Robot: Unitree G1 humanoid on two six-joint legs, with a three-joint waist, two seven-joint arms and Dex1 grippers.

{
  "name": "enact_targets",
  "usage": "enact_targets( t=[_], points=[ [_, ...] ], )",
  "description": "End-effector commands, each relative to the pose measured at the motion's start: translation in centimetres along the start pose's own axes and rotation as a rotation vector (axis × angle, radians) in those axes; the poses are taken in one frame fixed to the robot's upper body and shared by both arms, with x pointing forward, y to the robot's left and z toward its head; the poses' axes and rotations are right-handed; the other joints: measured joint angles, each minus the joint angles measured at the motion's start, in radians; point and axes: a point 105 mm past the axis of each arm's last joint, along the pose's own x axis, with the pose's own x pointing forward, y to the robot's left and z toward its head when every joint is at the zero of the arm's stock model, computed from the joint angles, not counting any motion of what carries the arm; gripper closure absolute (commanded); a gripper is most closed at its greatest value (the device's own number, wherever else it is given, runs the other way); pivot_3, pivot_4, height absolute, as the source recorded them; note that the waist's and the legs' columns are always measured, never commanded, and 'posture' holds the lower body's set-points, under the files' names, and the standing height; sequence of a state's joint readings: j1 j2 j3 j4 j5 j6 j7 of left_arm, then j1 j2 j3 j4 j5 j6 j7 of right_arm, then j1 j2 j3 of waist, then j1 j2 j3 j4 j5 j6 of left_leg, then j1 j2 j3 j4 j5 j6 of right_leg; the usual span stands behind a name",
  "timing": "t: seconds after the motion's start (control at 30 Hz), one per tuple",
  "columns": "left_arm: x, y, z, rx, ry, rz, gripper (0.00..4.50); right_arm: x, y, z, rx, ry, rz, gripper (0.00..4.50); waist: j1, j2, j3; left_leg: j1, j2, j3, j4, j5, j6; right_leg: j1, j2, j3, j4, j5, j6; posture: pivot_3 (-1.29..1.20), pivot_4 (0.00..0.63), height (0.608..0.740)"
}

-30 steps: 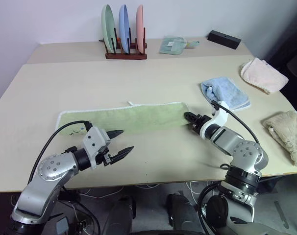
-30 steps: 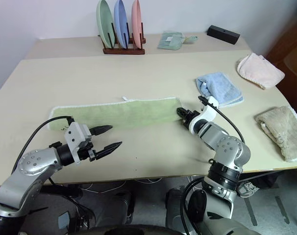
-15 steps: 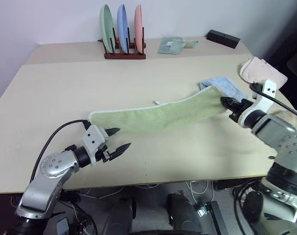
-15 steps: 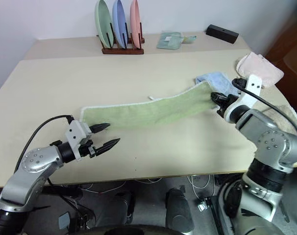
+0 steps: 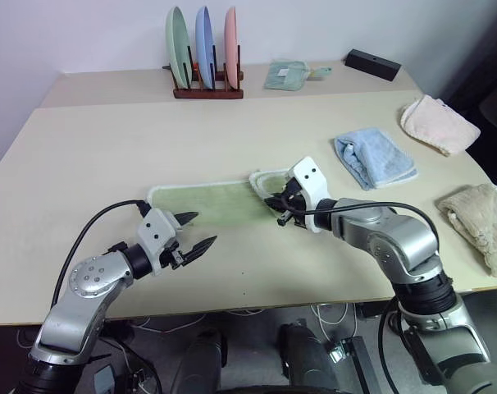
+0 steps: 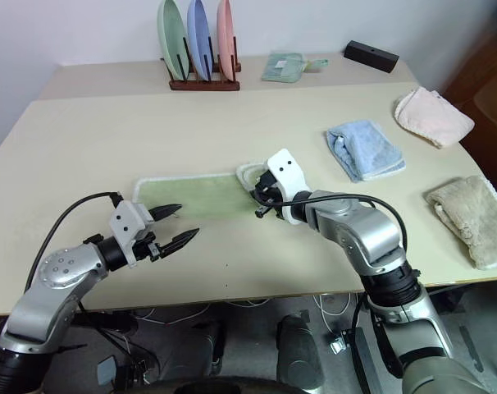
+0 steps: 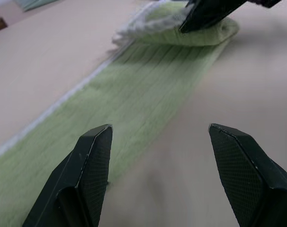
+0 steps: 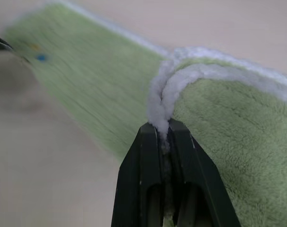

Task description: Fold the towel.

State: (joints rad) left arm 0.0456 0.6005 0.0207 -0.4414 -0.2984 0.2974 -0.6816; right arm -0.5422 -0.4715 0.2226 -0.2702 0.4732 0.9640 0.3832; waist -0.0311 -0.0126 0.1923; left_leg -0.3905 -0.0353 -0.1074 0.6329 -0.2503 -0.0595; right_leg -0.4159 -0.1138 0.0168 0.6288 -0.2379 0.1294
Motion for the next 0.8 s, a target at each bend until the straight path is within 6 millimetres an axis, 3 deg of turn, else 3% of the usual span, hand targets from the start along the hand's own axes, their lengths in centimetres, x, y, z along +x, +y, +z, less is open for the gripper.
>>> enact_targets(
  t=[0.03,0.1,0.2,0.37,0.5,0.6,0.77,0.8],
  points=[
    [-0.2,-0.2,1.1,0.032,-0.035,0.01,1.18,0.2,-0.1,1.1,-0.032,-0.058,-0.021,4.45,0.002,0.0,0.0,0.0,0.0,0.0,0.0,0.0,0.0,0.0,0.0,0.0,0.0,0.0,0.0,0.0,0.15,0.74],
    [-0.2,-0.4,1.1,0.03,-0.032,0.01,1.18,0.5,-0.2,1.3,-0.03,-0.071,-0.033,4.45,0.0,0.0,0.0,0.0,0.0,0.0,0.0,0.0,0.0,0.0,0.0,0.0,0.0,0.0,0.0,0.0,0.15,0.74],
    [-0.1,-0.5,1.1,0.027,-0.032,0.007,1.18,0.7,0.5,1.5,-0.03,-0.096,0.008,3.52,0.0,0.0,0.0,0.0,0.0,0.0,0.0,0.0,0.0,-0.001,0.0,0.0,0.001,0.0,0.0,0.0,0.15,0.74],
    [-0.4,-0.1,1.0,0.024,-0.024,0.016,1.18,-1.3,1.9,3.6,-0.077,-0.229,0.099,1.16,0.005,0.0,0.0,0.0,0.0,0.0,0.0,0.0,0.0,-0.001,0.0,0.0,0.0,0.0,0.0,0.0,0.15,0.74],
    [-0.8,0.1,0.8,0.009,-0.014,0.034,1.18,-3.0,1.0,4.4,-0.052,-0.292,0.105,1.16,0.013,0.0,0.0,0.0,0.0,0.0,0.0,0.0,0.0,0.0,0.0,0.0,0.0,0.0,0.0,0.0,0.15,0.74],
    [-1.1,0.0,0.3,-0.029,-0.005,0.062,1.18,-2.8,-1.4,3.8,-0.05,-0.263,0.026,2.06,0.012,0.0,0.0,0.0,0.0,0.0,0.0,0.0,0.0,0.0,0.0,0.0,0.0,0.0,0.0,0.0,0.15,0.74],
    [-1.4,-0.7,-0.6,-0.137,-0.01,0.107,1.18,0.2,-2.9,2.7,-0.084,-0.232,-0.037,4.45,0.008,0.0,0.0,0.001,0.0,0.001,-0.001,0.0,0.0,0.0,0.0,0.0,0.001,0.0,-0.001,0.0,0.15,0.74],
    [-1.4,-0.8,-0.8,-0.163,-0.01,0.12,1.18,1.0,-3.2,2.1,-0.085,-0.217,-0.052,4.45,0.009,0.0,0.0,0.001,0.0,0.001,-0.001,0.0,0.0,0.0,0.0,0.0,0.001,0.0,0.0,0.0,0.15,0.74]
  ],
)
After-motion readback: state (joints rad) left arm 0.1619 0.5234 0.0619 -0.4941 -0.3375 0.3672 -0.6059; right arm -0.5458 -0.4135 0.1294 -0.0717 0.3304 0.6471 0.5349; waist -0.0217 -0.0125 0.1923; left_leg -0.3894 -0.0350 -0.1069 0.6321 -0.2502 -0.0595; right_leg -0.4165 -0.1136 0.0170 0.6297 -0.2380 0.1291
